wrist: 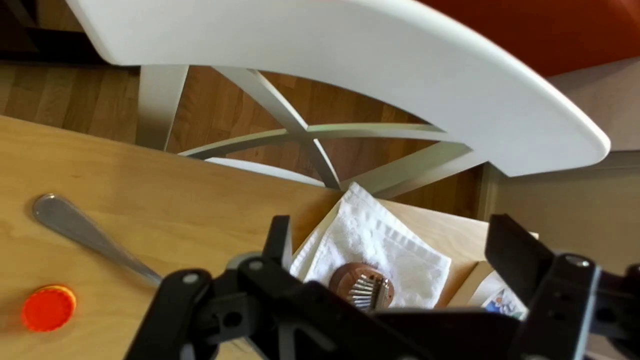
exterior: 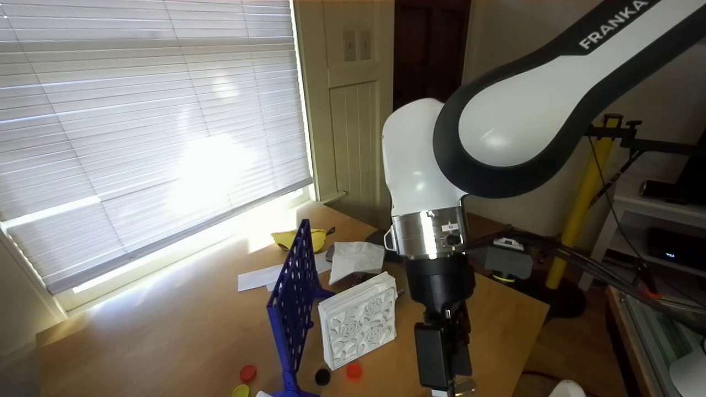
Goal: Place one yellow chip in the blue gameboard.
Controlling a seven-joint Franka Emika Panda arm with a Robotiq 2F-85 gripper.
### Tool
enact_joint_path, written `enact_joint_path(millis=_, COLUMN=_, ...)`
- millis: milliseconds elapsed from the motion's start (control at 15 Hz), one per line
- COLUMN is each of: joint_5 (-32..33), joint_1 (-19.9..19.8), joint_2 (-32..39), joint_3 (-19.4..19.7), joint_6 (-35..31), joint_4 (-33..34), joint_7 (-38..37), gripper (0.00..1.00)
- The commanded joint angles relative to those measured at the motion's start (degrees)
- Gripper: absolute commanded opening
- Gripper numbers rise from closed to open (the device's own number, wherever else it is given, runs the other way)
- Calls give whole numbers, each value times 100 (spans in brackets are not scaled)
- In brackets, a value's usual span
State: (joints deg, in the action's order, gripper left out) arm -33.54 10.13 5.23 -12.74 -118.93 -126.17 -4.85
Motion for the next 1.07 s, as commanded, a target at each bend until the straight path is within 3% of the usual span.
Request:
enact_joint_path(millis=0, joint_5=577, joint_1=151, joint_2=-185, joint_3=42, joint_6=-950, joint_4=-431, joint_7=-573, gripper=100)
enact_joint_path(millis=600, joint_5=3228, joint_1=36, joint_2=-544, joint_3=319, joint_6=-2190, joint_4=-1476, joint_7=-3046, gripper=100)
enact_joint_path(millis=1000, joint_5=966, joint_1=-108, joint_2=-88, joint_3=324, joint_6=-3318, joint_4=-1901, joint_7=-1812, gripper=100)
